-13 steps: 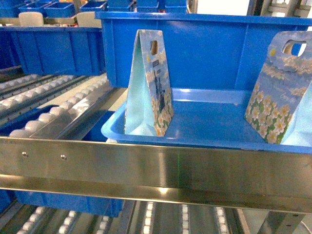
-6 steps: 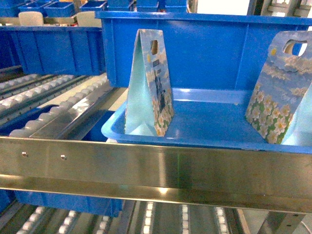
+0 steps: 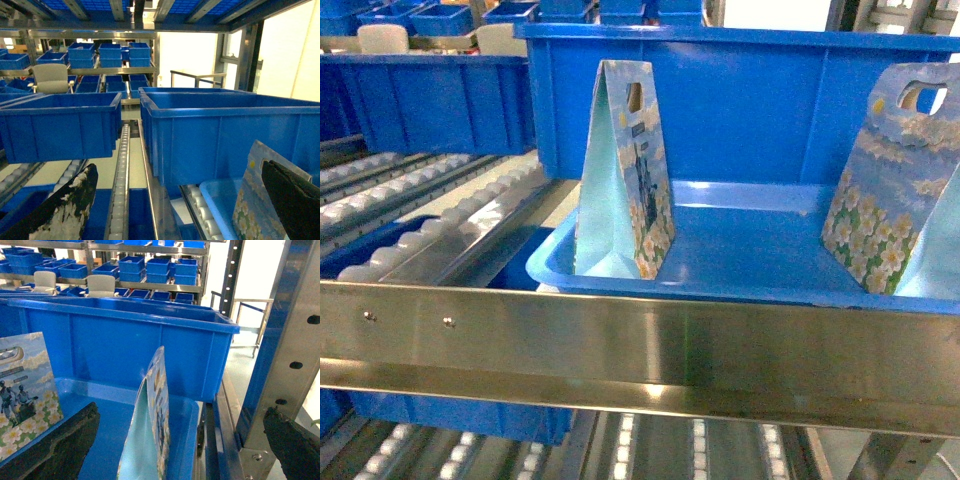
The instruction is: Move flower gift bag to table near conveyor
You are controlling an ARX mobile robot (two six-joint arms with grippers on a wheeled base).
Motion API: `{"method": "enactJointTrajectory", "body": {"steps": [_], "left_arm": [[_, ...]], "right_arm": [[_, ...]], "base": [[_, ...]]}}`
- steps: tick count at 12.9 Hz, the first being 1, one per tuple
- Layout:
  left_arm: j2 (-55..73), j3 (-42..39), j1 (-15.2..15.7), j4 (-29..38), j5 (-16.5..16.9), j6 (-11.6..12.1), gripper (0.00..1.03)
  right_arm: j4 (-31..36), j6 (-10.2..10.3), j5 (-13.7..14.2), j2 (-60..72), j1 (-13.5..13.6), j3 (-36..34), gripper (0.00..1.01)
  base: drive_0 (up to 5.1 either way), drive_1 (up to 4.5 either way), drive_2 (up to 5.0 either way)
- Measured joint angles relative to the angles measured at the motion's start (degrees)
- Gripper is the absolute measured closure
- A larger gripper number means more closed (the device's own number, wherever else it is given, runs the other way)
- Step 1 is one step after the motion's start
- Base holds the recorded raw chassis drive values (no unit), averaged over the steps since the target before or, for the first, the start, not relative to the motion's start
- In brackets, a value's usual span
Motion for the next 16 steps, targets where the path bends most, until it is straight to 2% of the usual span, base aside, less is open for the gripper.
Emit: {"method": "enactJointTrajectory", "body": {"steps": [2, 3, 4, 5, 6, 9, 11, 14, 16], "left_arm": [[0.0, 0.0, 0.0, 0.0, -0.1, 0.0, 0.05], [0.0, 0.0, 0.0, -0.1, -0.1, 0.0, 0.05], [0.0, 0.0, 0.0, -0.1, -0.1, 0.0, 0.05], [0.0, 0.0, 0.0, -0.1, -0.1, 0.0, 0.05], [0.0, 0.0, 0.0, -0.1, -0.1, 0.0, 0.05], [0.0, 0.0, 0.0, -0.1, -0.1, 0.0, 0.05], [0.0, 0.0, 0.0, -0.1, -0.1, 0.0, 0.05], [0.0, 0.0, 0.0, -0.1, -0.1, 0.0, 0.05], [0.0, 0.0, 0.0, 0.0, -0.1, 0.0, 0.05]], "right_arm": [[-1.7, -0.3, -0.2, 0.0, 0.5, 0.8, 0.03], [-2.6, -1.7, 1.4, 3.0, 5.0, 6.2, 0.03], [-3.3, -2.0, 2.8, 7.1, 7.3, 8.9, 0.03], [-4.0, -1.9, 3.3, 11.0, 8.9, 12.1, 0.03], [-4.9, -1.4, 3.4, 14.2, 9.3, 15.1, 0.03], [-6.4, -1.0, 5.3, 24.7, 9.3, 23.0, 0.03], [-7.6, -0.9, 6.1, 28.7, 7.0, 25.0, 0.03], [-8.1, -0.2, 4.9, 30.0, 4.3, 24.9, 0.03], [-9.2, 2.1, 2.6, 31.2, 3.4, 24.6, 0.03]], "base": [[0.0, 0.00, 0.0], [0.0, 0.00, 0.0], [0.0, 0.00, 0.0], [0.0, 0.00, 0.0], [0.0, 0.00, 0.0], [0.0, 0.00, 0.0], [0.0, 0.00, 0.0], [0.0, 0.00, 0.0], [0.0, 0.00, 0.0]]}}
